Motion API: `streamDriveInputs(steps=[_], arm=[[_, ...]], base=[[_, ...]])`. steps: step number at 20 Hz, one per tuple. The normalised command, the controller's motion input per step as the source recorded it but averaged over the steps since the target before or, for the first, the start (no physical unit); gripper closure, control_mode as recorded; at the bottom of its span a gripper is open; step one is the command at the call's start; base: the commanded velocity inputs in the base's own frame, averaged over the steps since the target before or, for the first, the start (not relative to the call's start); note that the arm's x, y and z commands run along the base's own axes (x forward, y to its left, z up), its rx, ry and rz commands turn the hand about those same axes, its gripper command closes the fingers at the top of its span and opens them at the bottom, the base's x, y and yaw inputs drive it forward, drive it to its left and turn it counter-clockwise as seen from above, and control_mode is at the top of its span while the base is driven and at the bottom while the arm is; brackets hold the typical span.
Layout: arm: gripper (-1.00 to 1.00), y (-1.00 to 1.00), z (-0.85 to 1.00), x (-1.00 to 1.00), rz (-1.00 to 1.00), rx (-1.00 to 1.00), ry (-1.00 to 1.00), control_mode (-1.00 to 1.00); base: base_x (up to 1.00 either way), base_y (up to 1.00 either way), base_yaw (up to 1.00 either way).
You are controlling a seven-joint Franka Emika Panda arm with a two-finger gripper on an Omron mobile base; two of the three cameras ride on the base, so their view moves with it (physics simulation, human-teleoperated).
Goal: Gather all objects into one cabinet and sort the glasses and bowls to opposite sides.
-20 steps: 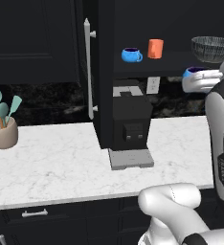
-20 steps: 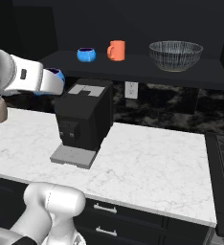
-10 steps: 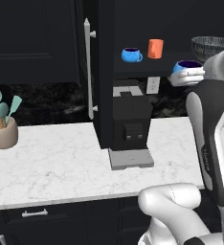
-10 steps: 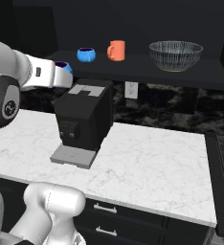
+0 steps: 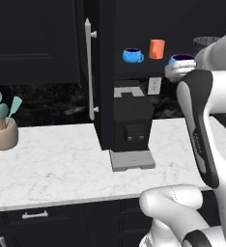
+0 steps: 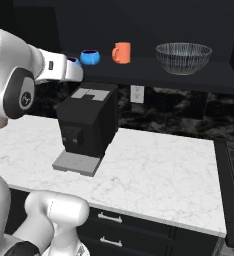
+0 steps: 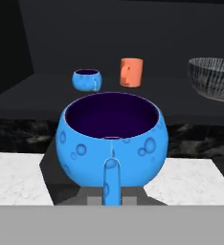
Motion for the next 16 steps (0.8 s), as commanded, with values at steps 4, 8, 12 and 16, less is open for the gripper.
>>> streamDriveInputs(steps=[4,8,12,16], arm=[[1.0,0.0,-0.05,0.51,0.0,0.0,0.0,-1.0],[1.0,-0.03,-0.1,0.61,0.0,0.0,0.0,-1.0],[1.0,-0.03,-0.11,0.62,0.0,0.0,0.0,-1.0],[1.0,-0.04,-0.1,0.62,0.0,0.0,0.0,-1.0]], base=[[0.0,0.0,0.0],[0.0,0.0,0.0],[0.0,0.0,0.0],[0.0,0.0,0.0]])
